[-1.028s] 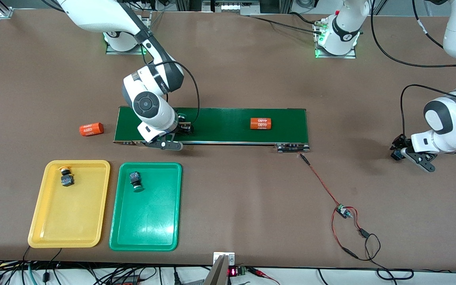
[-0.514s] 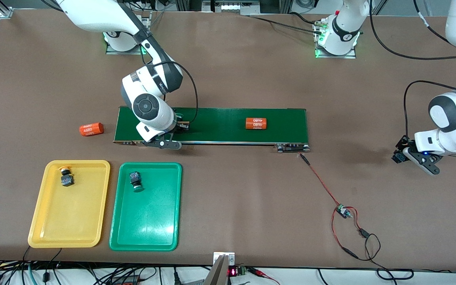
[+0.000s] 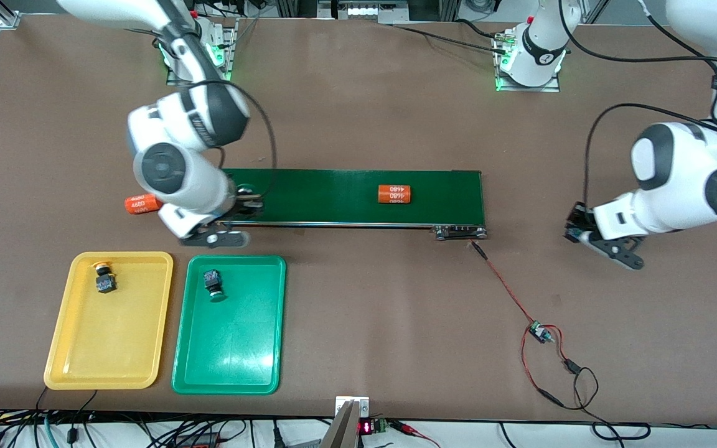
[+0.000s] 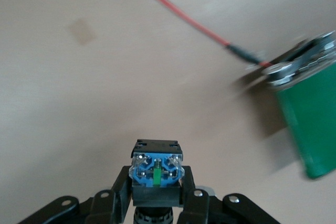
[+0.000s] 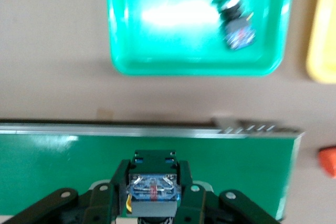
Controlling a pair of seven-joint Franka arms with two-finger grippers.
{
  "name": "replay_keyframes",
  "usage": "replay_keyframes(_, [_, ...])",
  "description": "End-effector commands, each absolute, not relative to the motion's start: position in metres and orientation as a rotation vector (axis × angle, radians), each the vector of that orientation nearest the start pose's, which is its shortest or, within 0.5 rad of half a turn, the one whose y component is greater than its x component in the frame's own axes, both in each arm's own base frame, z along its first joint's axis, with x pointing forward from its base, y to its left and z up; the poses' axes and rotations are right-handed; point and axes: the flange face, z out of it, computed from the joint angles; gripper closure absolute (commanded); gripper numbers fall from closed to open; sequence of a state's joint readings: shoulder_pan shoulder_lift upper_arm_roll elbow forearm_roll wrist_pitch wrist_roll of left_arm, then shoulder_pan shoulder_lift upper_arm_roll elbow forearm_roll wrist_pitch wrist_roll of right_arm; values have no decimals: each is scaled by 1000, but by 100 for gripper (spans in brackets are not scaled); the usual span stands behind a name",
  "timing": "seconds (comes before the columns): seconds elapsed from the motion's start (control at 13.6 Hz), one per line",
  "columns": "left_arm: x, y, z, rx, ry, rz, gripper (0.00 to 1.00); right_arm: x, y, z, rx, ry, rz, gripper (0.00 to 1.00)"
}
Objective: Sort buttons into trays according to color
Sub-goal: 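Carry the button to the green tray while the left gripper reaches the belt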
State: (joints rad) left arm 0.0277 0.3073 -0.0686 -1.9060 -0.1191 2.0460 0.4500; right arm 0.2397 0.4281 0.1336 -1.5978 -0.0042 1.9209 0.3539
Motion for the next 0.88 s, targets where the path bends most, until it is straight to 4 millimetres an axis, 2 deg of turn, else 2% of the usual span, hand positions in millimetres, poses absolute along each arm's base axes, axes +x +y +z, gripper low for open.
replay_keyframes(0.0, [584, -70, 337, -3207, 544, 316, 100, 655, 205, 355, -3092, -112, 60, 95])
replay_keyframes(0.15, [575, -114, 338, -3213, 392, 367, 100, 674, 197, 330, -3067, -169, -57, 95])
replay_keyframes(0.29, [566, -159, 335, -3205, 277, 384, 100, 696, 199, 297, -3029, -190, -216, 95])
replay_keyframes(0.44, [558, -192, 324, -3200, 252, 411, 100, 708, 202, 283, -3009, -186, -294, 95])
replay_keyframes(0.51, [556, -203, 320, -3198, 253, 414, 100, 711, 207, 273, -3007, -192, -291, 95])
replay_keyframes(0.81, [555, -218, 295, -3199, 279, 409, 100, 715, 210, 234, -3002, -193, -309, 95])
